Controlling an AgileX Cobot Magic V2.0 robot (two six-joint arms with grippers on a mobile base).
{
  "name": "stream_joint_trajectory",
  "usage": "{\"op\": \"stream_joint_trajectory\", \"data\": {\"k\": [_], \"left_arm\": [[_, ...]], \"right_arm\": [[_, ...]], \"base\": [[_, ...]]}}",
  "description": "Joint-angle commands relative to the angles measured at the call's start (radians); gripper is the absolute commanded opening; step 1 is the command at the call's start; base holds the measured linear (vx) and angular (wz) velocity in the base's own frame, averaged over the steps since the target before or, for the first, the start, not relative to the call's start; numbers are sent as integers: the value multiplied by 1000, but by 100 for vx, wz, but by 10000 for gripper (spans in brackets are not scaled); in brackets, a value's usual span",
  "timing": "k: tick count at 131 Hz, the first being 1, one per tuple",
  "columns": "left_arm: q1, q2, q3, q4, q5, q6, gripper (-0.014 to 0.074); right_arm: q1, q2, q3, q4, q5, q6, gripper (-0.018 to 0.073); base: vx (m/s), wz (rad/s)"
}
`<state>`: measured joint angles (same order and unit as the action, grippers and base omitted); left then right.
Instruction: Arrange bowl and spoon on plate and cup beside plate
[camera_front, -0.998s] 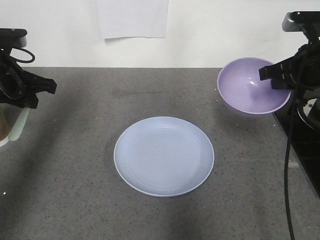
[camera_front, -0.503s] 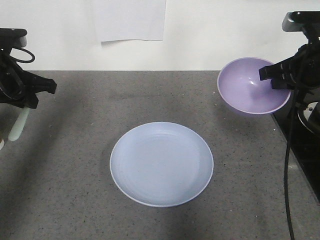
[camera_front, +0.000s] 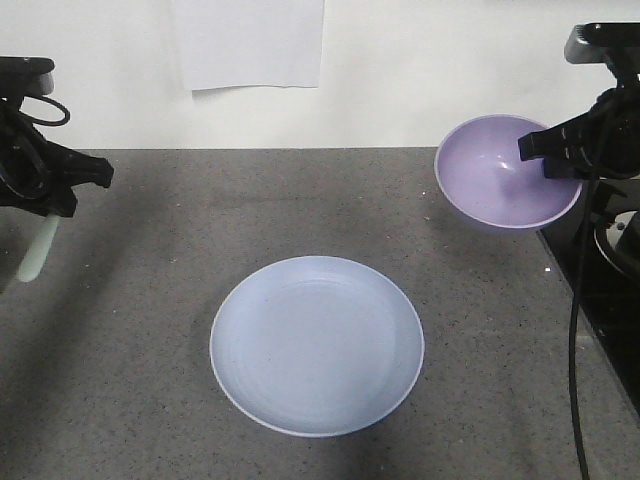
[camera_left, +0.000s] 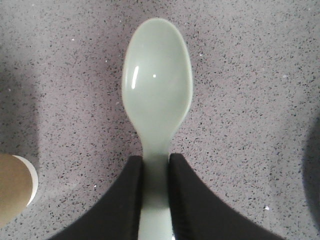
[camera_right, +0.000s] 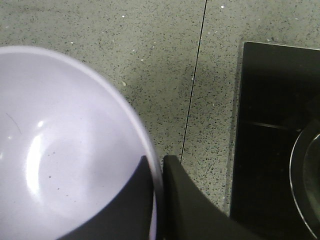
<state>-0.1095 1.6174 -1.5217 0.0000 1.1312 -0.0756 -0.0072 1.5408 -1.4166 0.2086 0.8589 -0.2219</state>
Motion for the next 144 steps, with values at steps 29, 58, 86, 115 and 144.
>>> {"op": "stream_joint_trajectory", "data": {"k": [29, 58, 86, 115, 144], "left_arm": [[-7, -40, -26, 0, -31, -8, -8], [-7, -40, -26, 0, -31, -8, -8], [-7, -40, -26, 0, -31, -8, -8], [-7, -40, -26, 0, -31, -8, -8], [-7, -40, -26, 0, -31, -8, -8]], "right_arm": [[-2, -42, -27, 13, -54, -7, -3], [-2, -42, -27, 13, -54, -7, -3], [-2, -42, -27, 12, -54, -7, -3], [-2, -42, -27, 12, -54, -7, -3], [-2, -42, -27, 12, -54, -7, -3]], "base": [[0, 0], [0, 0], [0, 0], [0, 0], [0, 0]]}}
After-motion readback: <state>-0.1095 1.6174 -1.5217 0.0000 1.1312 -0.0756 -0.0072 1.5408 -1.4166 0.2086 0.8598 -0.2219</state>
